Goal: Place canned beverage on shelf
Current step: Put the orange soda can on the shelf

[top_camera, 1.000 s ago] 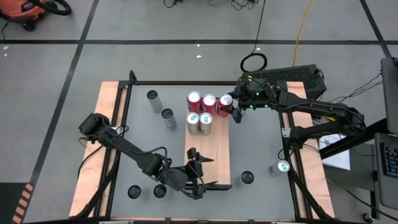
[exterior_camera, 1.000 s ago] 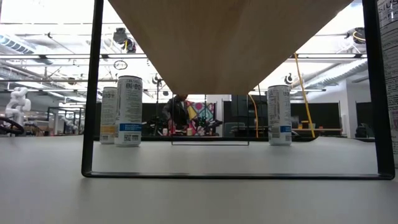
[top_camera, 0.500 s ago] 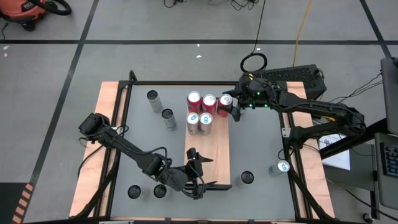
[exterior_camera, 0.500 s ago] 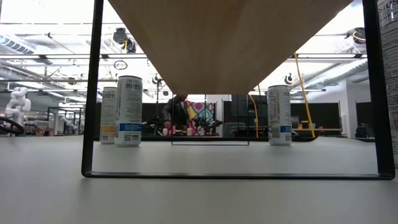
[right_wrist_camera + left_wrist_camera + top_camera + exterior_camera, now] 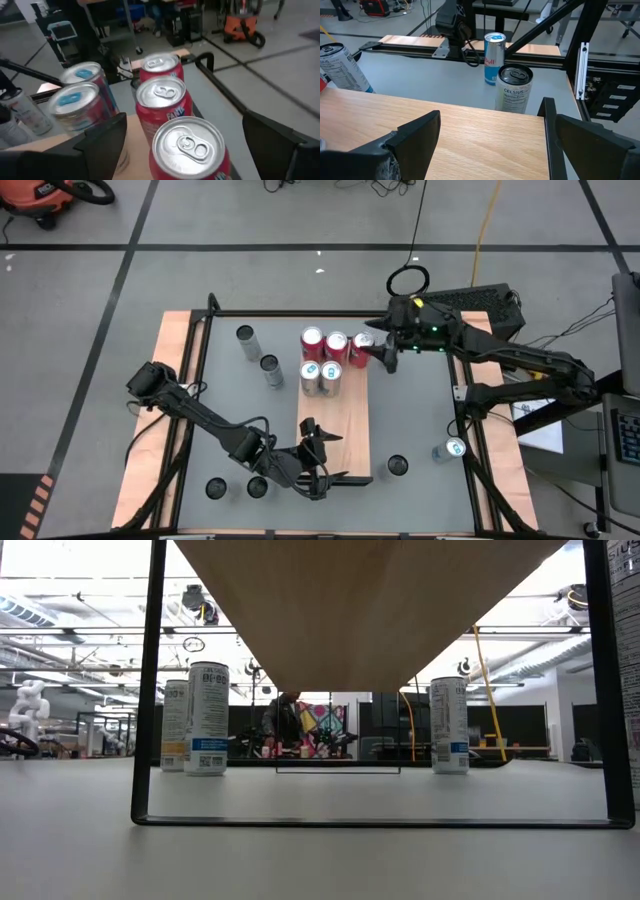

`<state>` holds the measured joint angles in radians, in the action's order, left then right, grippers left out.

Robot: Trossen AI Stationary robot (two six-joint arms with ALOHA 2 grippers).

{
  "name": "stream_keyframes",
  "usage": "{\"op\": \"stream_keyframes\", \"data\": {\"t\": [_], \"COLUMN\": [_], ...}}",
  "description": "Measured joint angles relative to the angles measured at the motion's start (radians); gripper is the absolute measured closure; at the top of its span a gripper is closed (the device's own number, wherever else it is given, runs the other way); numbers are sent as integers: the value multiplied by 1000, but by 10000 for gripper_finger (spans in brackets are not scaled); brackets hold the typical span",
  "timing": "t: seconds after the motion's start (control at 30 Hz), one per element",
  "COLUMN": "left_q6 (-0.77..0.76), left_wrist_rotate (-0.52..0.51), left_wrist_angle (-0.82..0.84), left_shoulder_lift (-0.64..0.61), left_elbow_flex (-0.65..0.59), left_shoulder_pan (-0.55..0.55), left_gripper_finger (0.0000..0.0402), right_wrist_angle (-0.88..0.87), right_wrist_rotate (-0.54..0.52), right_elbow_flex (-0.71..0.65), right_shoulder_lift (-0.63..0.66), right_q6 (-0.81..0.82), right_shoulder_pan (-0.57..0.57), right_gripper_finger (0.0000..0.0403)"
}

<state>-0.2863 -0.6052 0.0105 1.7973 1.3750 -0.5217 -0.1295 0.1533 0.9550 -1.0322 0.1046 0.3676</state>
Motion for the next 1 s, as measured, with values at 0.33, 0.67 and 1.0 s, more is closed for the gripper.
{"op": "stream_keyframes", "data": {"t": [0.33, 0.67, 1.0], "left_q6": [4, 3, 4], "left_wrist_rotate": [0, -6, -14], "left_wrist_angle": [0, -1, -2], "left_shoulder_lift": [0, 0, 0], "left_elbow_flex": [0, 0, 0], "left_shoulder_pan": [-2, 3, 6], "left_gripper_finger": [14, 14, 14], "right_wrist_angle": [-257, -135, -51], "right_wrist_rotate": [0, -54, -75], "right_elbow_flex": [-28, -222, -222], "right_shoulder_lift": [150, 155, 113], "right_q6": [-125, -137, -169], "right_shoulder_pan": [-1, -1, -1], "right_gripper_finger": [94, 232, 340]}}
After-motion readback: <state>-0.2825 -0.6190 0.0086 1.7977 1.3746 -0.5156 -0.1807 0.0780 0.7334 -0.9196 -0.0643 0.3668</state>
